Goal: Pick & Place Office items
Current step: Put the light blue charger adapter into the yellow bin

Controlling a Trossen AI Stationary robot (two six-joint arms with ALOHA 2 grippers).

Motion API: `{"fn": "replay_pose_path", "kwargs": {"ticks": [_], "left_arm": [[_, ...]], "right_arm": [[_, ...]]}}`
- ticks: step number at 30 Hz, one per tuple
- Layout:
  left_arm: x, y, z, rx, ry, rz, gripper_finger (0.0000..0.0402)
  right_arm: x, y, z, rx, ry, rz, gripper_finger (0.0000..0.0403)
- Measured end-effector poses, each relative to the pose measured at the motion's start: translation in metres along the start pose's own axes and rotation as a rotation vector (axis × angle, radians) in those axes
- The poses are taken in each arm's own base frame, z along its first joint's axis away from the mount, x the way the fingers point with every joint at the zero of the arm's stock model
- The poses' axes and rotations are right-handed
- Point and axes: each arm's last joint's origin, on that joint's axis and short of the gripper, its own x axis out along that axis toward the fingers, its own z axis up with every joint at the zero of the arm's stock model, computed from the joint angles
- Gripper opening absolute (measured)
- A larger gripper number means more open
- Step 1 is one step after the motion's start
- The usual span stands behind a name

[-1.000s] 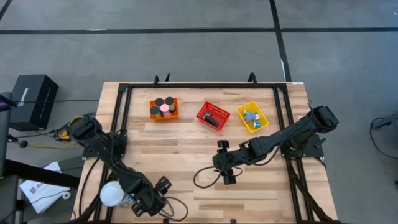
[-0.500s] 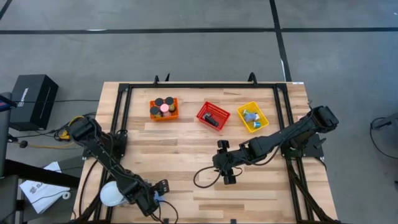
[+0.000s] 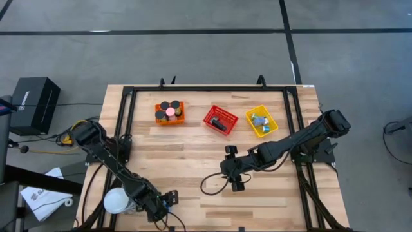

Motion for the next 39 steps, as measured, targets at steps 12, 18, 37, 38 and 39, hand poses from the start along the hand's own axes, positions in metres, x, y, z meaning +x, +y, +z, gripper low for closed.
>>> {"fn": "replay_pose_path", "kwargs": {"ticks": [12, 18, 37, 38, 39], "left_arm": [[0.008, 0.01, -0.013, -0.071, -0.049, -0.03, 0.0256], [0.007, 0.011, -0.012, -0.021, -0.069, -0.032, 0.0249], [0.022, 0.008, -0.028, 0.028, -0.111, -0.035, 0.0241], [0.022, 0.008, -0.028, 0.028, -0.112, -0.035, 0.0241], [0.022, 0.008, -0.028, 0.027, -0.111, -0.035, 0.0241]], "right_arm": [[0.0, 0.0, 0.0, 0.0, 0.001, 0.0, 0.0198], [0.0, 0.0, 0.0, 0.0, 0.001, 0.0, 0.0198], [0.0, 0.0, 0.0, 0.0, 0.001, 0.0, 0.0198], [0.0, 0.0, 0.0, 0.0, 0.001, 0.0, 0.0198], [0.0, 0.0, 0.0, 0.0, 0.001, 0.0, 0.0198]]}}
